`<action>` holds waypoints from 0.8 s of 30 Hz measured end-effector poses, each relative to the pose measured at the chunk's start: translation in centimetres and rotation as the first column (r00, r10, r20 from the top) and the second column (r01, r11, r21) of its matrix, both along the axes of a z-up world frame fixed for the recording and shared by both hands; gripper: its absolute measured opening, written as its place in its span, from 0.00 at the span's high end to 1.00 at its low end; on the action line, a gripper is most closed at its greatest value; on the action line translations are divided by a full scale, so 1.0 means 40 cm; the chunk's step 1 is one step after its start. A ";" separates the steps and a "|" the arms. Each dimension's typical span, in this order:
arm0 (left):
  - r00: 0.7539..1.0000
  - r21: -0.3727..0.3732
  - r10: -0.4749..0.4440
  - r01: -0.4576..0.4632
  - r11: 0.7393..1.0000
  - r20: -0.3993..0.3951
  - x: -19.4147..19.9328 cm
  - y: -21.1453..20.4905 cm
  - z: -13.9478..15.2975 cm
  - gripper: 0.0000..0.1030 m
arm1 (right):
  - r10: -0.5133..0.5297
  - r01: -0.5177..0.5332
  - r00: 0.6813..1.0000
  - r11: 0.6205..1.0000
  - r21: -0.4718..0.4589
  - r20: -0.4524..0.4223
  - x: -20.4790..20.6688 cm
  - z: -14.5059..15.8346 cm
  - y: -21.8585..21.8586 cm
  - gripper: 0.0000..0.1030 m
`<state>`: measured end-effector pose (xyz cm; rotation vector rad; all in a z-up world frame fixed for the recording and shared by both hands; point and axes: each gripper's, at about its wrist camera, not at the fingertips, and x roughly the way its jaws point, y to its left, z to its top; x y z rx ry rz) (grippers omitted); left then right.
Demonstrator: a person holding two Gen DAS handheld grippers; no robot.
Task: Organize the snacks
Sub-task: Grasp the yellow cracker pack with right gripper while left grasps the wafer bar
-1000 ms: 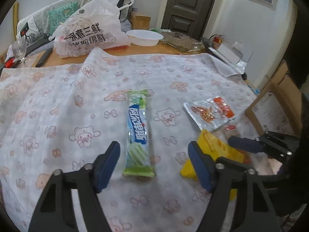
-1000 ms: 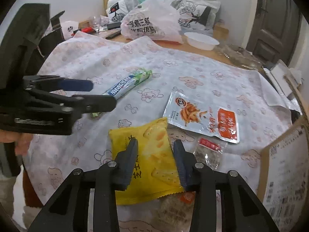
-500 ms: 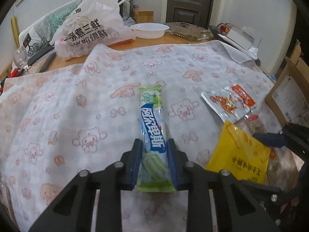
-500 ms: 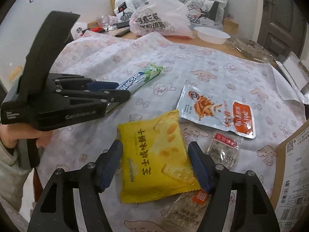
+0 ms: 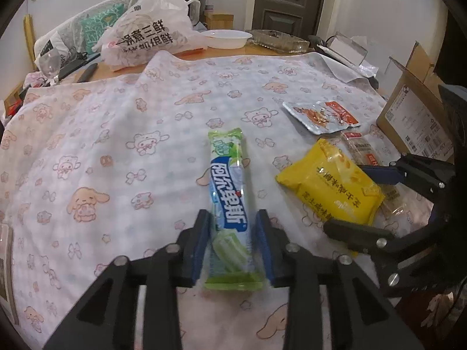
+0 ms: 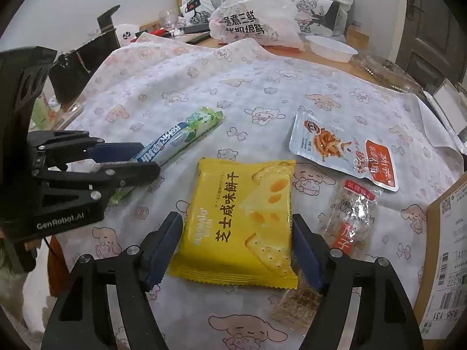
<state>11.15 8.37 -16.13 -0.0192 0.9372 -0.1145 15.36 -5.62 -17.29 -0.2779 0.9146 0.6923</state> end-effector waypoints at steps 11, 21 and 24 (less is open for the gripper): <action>0.998 0.067 0.035 -0.038 0.997 0.046 0.056 -0.016 -0.006 0.77 | -0.016 0.018 0.997 0.999 -0.032 0.075 0.004 -0.006 0.028 0.32; 0.996 0.050 0.066 -0.069 0.996 0.063 0.004 -0.003 0.033 0.77 | 0.008 -0.008 0.993 1.000 0.003 0.122 -0.040 0.038 0.023 0.35; 0.992 0.049 0.073 -0.078 0.996 0.102 -0.033 -0.006 0.078 0.77 | 0.018 -0.022 0.987 0.999 0.026 0.158 -0.070 0.082 0.019 0.35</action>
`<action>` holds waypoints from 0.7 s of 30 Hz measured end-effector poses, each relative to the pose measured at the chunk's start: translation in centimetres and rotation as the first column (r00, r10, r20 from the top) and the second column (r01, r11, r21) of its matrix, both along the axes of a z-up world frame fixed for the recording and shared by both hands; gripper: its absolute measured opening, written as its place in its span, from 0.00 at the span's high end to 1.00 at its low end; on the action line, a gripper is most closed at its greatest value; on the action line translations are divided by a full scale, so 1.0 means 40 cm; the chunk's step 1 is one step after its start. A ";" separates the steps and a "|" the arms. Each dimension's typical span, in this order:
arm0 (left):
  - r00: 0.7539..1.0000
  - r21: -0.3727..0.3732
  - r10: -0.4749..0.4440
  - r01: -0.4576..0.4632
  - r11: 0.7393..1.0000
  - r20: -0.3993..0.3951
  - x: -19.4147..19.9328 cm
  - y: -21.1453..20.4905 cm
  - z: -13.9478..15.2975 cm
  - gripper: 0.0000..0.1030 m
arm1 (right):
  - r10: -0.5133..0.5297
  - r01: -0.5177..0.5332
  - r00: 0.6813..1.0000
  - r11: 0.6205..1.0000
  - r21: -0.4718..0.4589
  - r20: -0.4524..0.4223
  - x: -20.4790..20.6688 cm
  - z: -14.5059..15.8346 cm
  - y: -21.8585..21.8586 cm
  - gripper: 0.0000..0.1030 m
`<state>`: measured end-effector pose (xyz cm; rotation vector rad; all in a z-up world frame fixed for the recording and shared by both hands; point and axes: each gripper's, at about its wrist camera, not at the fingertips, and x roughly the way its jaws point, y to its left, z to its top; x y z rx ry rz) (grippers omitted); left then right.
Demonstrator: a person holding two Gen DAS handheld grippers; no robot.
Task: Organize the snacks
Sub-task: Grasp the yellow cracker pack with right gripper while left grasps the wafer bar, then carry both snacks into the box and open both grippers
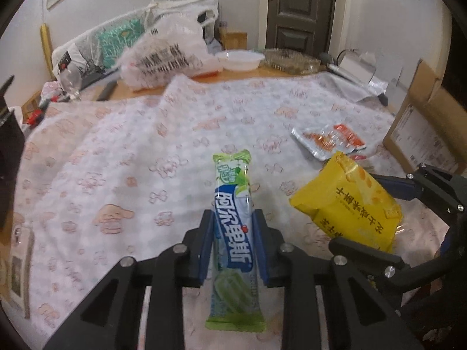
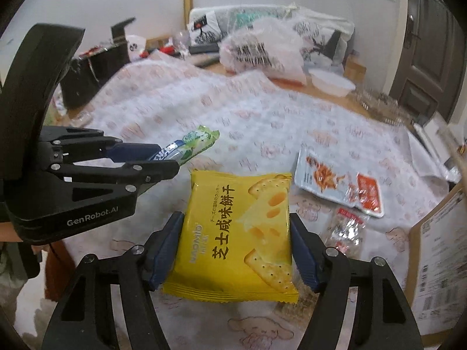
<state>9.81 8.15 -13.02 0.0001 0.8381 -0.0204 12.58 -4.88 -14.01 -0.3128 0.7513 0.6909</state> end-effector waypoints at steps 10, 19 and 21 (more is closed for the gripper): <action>0.987 0.021 -0.020 0.016 1.000 0.162 -0.104 -0.072 0.195 0.77 | 0.006 -0.023 0.985 0.995 0.102 0.170 -0.109 0.181 -0.071 0.35; 0.938 0.050 -0.148 0.139 0.989 0.314 -0.123 -0.270 0.384 0.77 | -0.138 0.075 0.944 0.974 0.214 0.298 -0.138 0.334 -0.289 0.35; 0.926 0.057 -0.180 0.171 0.984 0.331 -0.113 -0.317 0.410 0.77 | -0.183 0.113 0.931 0.967 0.228 0.317 -0.134 0.353 -0.352 0.35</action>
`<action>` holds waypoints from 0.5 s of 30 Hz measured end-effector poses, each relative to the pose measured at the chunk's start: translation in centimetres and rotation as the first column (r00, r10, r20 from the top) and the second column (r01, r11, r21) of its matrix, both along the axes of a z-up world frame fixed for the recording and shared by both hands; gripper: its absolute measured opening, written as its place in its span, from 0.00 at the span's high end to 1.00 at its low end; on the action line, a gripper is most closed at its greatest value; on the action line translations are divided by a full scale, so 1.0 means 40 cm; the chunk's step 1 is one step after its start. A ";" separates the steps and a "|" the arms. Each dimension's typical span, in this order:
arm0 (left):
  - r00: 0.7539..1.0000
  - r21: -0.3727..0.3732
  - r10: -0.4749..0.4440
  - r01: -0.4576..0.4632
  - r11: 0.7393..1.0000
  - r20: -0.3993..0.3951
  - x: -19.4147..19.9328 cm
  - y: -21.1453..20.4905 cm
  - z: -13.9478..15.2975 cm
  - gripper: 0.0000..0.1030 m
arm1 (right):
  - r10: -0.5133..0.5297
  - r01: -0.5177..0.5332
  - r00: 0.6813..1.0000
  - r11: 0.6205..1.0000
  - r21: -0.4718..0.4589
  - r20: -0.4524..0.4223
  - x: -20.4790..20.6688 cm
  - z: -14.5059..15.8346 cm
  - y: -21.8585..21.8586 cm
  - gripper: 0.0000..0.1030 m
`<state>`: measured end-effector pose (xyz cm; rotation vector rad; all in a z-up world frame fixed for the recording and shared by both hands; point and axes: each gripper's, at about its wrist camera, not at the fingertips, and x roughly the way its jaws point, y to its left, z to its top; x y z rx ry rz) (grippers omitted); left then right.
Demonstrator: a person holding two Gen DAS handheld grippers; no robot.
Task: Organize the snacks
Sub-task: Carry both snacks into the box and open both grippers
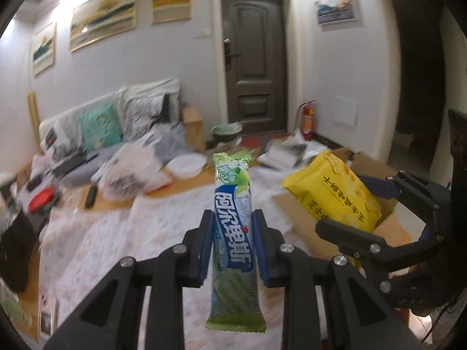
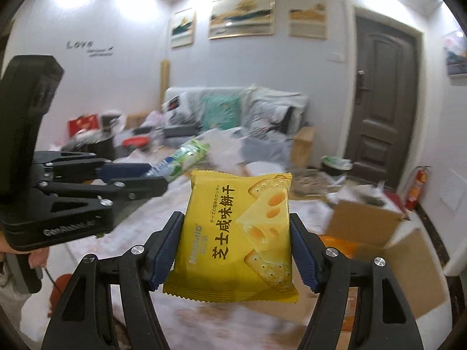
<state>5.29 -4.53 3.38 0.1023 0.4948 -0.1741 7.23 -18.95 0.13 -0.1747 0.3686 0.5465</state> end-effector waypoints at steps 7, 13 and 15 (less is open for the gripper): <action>0.989 -0.002 -0.150 0.150 0.989 0.004 0.072 -0.212 0.045 0.77 | -0.148 0.148 0.989 0.989 0.027 -0.001 0.030 0.008 -0.204 0.35; 0.964 -0.005 -0.254 0.255 0.967 -0.074 0.149 -0.374 0.010 0.77 | -0.195 0.198 0.978 0.980 0.027 -0.068 0.081 -0.045 -0.316 0.35; 0.955 -0.014 -0.276 0.276 0.961 -0.106 0.175 -0.413 -0.006 0.77 | -0.198 0.201 0.976 0.979 0.029 -0.089 0.098 -0.062 -0.347 0.35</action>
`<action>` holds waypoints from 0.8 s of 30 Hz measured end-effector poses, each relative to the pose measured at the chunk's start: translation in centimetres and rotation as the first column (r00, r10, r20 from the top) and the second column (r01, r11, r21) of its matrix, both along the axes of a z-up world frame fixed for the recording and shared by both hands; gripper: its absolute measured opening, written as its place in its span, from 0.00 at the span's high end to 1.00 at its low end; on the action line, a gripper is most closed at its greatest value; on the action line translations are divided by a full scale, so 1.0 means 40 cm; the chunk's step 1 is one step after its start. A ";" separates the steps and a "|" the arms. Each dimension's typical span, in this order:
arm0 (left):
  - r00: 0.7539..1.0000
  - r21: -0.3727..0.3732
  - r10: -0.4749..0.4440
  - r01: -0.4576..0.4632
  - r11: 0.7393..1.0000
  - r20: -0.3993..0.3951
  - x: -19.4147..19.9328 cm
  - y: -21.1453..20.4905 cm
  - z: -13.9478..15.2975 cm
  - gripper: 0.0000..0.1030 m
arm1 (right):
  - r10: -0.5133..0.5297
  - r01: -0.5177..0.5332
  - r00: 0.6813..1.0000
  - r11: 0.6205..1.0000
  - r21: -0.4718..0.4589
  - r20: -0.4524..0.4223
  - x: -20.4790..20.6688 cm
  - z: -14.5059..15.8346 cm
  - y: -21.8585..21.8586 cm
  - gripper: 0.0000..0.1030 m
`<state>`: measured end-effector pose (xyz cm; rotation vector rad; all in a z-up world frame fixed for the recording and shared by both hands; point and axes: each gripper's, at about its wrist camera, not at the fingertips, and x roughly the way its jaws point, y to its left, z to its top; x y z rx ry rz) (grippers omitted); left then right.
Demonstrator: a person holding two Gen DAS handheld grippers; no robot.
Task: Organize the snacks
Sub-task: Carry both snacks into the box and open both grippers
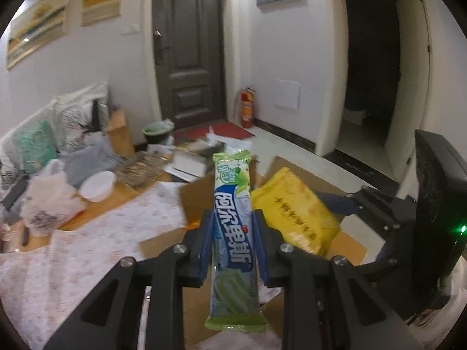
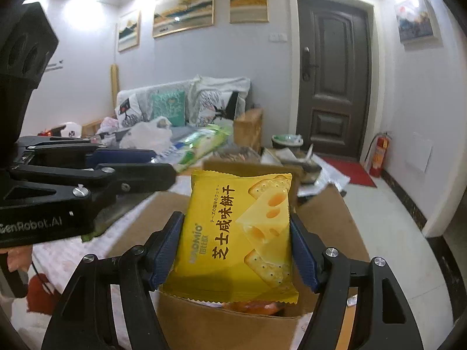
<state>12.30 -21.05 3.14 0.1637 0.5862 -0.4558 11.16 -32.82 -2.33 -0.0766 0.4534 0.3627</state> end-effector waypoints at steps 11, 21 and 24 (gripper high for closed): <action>0.988 0.005 -0.008 0.009 1.000 -0.155 0.133 -0.097 -0.095 0.77 | 0.037 -0.041 0.997 0.998 -0.046 -0.074 0.102 -0.085 -0.014 0.35; 0.981 0.009 0.004 -0.003 1.000 -0.194 0.165 -0.085 -0.134 0.69 | 0.053 -0.058 0.995 0.997 -0.049 -0.084 0.108 -0.104 -0.010 0.35; 0.982 0.003 0.009 -0.009 1.000 -0.189 0.159 -0.073 -0.127 0.64 | 0.057 -0.060 0.995 0.998 -0.036 -0.087 0.106 -0.105 -0.019 0.35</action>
